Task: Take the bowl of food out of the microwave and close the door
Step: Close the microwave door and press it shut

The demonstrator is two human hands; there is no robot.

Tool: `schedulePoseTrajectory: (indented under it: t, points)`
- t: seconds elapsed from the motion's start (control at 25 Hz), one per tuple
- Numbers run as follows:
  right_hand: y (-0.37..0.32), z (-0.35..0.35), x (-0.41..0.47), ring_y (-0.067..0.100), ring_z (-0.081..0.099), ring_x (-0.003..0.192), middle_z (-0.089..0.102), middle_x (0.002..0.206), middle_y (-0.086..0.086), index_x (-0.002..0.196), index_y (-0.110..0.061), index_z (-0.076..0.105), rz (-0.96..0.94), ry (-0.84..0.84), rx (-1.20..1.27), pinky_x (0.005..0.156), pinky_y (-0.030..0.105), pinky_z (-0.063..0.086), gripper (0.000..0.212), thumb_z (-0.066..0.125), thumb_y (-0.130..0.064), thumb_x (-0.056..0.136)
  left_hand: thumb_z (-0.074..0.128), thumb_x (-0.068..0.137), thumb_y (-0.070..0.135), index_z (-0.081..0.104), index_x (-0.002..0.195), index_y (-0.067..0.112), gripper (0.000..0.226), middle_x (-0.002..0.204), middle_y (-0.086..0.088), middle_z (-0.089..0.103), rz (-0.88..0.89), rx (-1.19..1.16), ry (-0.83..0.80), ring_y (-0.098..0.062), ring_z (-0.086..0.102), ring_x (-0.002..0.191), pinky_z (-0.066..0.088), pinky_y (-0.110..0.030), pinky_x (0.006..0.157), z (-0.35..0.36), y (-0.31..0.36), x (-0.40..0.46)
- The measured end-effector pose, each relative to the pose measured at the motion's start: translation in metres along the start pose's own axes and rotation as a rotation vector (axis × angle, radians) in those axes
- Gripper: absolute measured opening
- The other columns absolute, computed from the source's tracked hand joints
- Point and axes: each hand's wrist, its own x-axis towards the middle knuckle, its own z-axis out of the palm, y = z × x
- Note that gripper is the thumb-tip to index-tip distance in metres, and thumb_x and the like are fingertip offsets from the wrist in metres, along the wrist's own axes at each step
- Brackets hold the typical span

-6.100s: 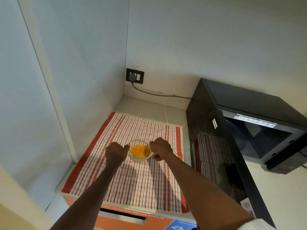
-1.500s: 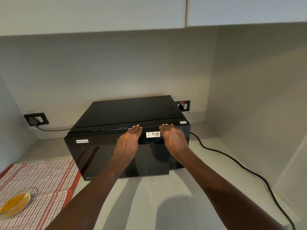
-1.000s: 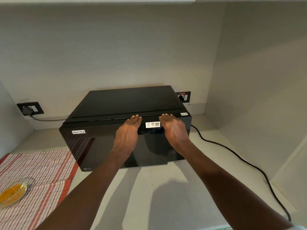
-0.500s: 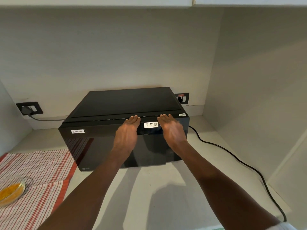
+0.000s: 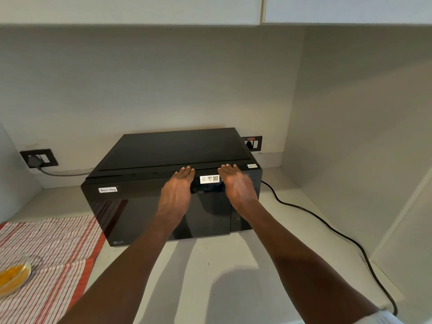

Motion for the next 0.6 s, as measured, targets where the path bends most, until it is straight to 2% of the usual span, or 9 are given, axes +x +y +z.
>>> schedulePoseTrajectory:
  t: [0.28,0.6]
  points:
    - [0.0037,0.0039,0.0043,0.033,0.041,0.136,0.049,0.144,0.018,0.137,-0.005,0.045,-0.003,-0.029,-0.012,0.114,0.041,0.028,0.065,0.074,-0.003,0.079,0.056,0.091,0.003,0.026,0.150,0.012,0.067,0.159,-0.007,0.028,-0.008,0.001,-0.002,-0.019,0.024,0.147,0.020,-0.034,0.122,0.0019,-0.0004,0.0004]
    - [0.0059,0.0004,0.0094,0.032,0.041,0.136,0.048,0.143,0.017,0.137,-0.007,0.045,-0.018,-0.064,-0.006,0.112,0.041,0.032,0.064,0.074,-0.007,0.079,0.051,0.093,0.000,0.028,0.149,0.010,0.062,0.158,-0.009,0.031,0.003,-0.005,0.039,-0.020,0.026,0.147,0.018,-0.033,0.121,0.0054,-0.0017,0.0003]
